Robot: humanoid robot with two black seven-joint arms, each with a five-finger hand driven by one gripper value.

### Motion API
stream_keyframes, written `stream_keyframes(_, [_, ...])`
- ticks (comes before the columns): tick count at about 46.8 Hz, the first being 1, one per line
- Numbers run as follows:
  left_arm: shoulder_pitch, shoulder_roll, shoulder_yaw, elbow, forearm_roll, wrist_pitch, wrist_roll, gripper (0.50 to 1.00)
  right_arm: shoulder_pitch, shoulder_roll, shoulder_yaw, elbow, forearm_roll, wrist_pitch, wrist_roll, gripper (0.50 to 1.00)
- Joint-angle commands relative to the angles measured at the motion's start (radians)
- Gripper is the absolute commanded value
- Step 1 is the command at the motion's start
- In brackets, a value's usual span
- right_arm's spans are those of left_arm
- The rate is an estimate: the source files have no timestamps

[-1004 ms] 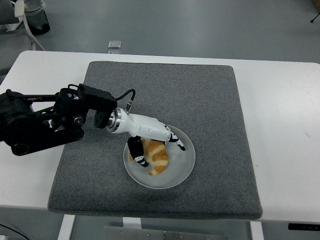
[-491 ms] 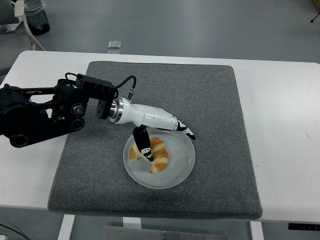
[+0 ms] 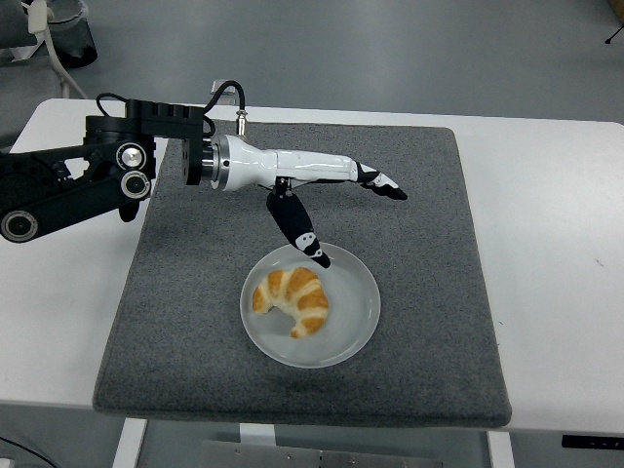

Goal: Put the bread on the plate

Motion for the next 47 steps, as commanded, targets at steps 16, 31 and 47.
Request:
stream_keyframes(16, [0.003, 0.038, -0.086, 0.153, -0.513, -0.007, -0.006, 0.994, 0.000, 0.000, 0.000, 0.000, 0.000, 0.000, 0.000, 0.930])
stream_keyframes(31, [0.015, 0.063, -0.088, 0.302, -0.802, -0.007, -0.006, 0.994, 0.000, 0.000, 0.000, 0.000, 0.000, 0.000, 0.000, 0.930])
stream_keyframes(47, [0.035, 0.081, -0.089, 0.461, -1.121, -0.004, -0.006, 0.994, 0.000, 0.000, 0.000, 0.000, 0.000, 0.000, 0.000, 0.930])
